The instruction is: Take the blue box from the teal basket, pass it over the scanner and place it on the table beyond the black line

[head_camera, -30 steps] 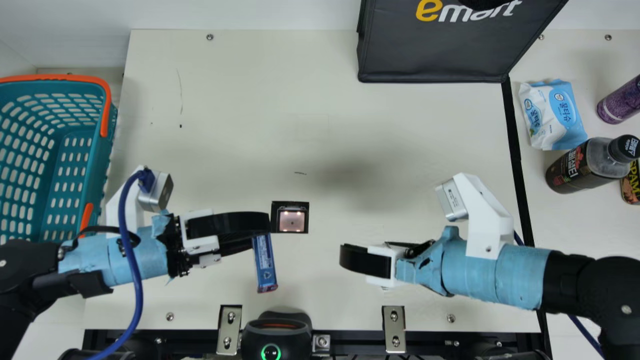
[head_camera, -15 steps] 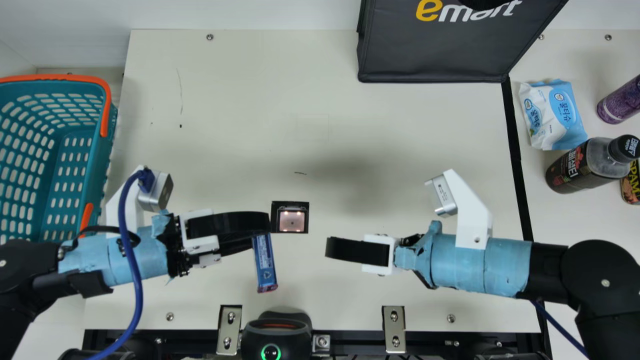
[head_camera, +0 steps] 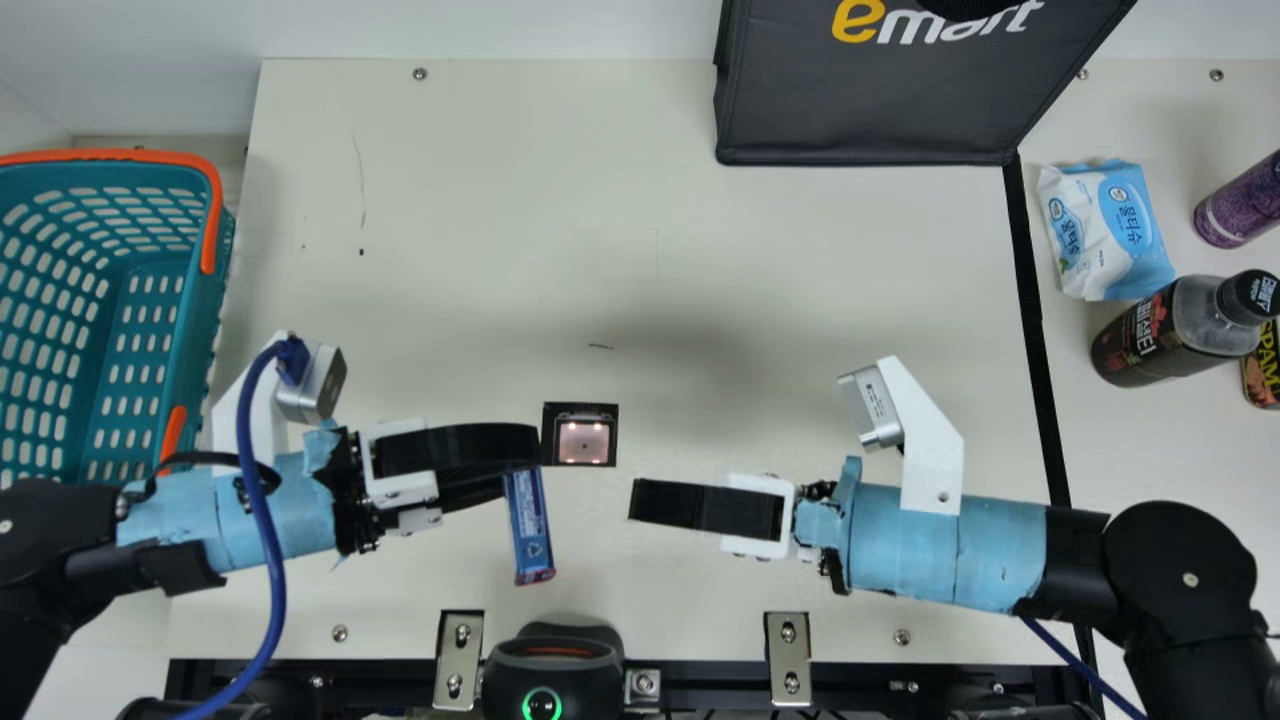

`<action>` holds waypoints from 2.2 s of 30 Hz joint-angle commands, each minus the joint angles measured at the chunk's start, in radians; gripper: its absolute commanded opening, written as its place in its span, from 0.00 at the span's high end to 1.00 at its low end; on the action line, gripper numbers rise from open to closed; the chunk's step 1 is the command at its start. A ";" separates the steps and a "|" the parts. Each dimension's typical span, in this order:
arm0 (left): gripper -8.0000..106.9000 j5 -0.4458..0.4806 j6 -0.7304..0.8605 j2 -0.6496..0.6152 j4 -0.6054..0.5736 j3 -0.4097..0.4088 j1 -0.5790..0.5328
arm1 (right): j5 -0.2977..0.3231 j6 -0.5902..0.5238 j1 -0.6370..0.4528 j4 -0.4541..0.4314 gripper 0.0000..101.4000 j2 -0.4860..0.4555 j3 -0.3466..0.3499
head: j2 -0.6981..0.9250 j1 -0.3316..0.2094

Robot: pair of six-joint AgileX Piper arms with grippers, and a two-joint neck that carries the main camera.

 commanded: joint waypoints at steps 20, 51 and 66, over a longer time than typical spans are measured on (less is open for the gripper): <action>1.00 0.000 0.000 0.000 0.000 0.000 0.000 | 0.002 0.014 0.084 0.076 0.06 0.039 0.009 | 0.002 -0.029; 1.00 0.000 0.000 0.000 0.000 0.000 0.000 | -0.029 -0.012 0.203 0.116 0.06 0.165 -0.076 | 0.002 -0.029; 1.00 0.000 0.000 0.000 0.000 0.000 0.000 | -0.144 -0.024 0.355 0.171 0.06 0.220 -0.106 | 0.002 -0.029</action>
